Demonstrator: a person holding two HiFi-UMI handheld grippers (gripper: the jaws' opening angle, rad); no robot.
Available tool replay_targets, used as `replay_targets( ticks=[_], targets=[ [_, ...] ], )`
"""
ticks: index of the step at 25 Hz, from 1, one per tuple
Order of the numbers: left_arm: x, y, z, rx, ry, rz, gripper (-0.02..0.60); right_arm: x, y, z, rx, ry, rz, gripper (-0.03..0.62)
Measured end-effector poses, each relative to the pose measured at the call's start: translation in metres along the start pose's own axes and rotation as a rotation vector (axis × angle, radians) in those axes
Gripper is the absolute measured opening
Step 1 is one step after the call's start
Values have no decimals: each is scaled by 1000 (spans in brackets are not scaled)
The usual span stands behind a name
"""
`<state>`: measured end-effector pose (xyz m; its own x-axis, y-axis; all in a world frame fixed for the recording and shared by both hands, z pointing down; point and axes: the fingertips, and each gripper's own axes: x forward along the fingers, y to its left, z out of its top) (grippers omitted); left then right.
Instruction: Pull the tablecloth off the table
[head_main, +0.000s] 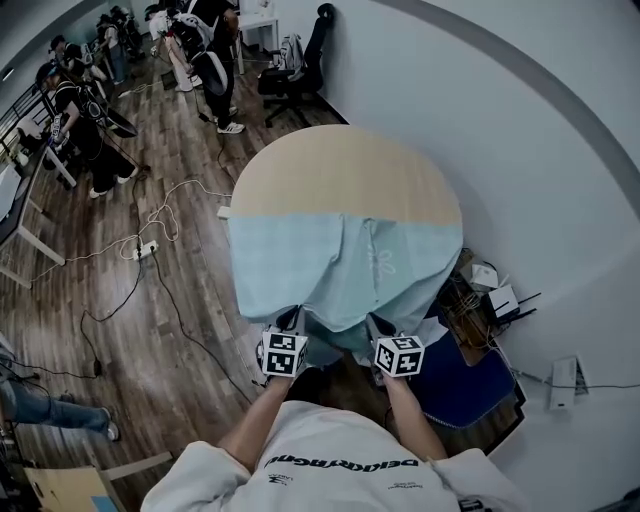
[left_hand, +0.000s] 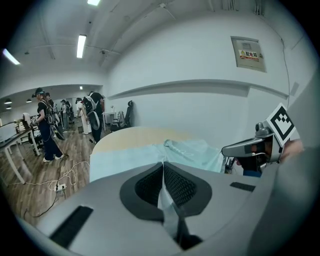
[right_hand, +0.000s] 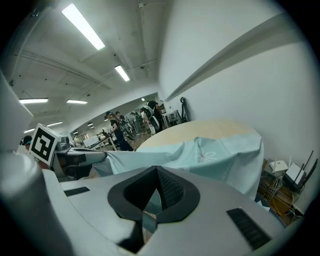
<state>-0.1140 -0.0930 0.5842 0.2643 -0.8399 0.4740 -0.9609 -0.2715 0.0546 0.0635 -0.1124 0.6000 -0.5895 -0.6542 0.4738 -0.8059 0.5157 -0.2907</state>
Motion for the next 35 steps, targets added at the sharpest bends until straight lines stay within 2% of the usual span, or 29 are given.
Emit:
replay_targets(
  ticks=[11,19,30,35],
  targets=[
    [-69,-18,13,-19,-104,28,18,-59,42,18,-32,-111,45,32],
    [-103,-38,27,-15,-170,55,18,-96,56,21,-44,-173,70,32],
    [-151,-59,50,-1,-277,78,18,-145,66,33,-47,-265,69,32],
    [-173,-62,62,10,-322,93,18,-166,79,44,-89,-313,59,32]
  ],
)
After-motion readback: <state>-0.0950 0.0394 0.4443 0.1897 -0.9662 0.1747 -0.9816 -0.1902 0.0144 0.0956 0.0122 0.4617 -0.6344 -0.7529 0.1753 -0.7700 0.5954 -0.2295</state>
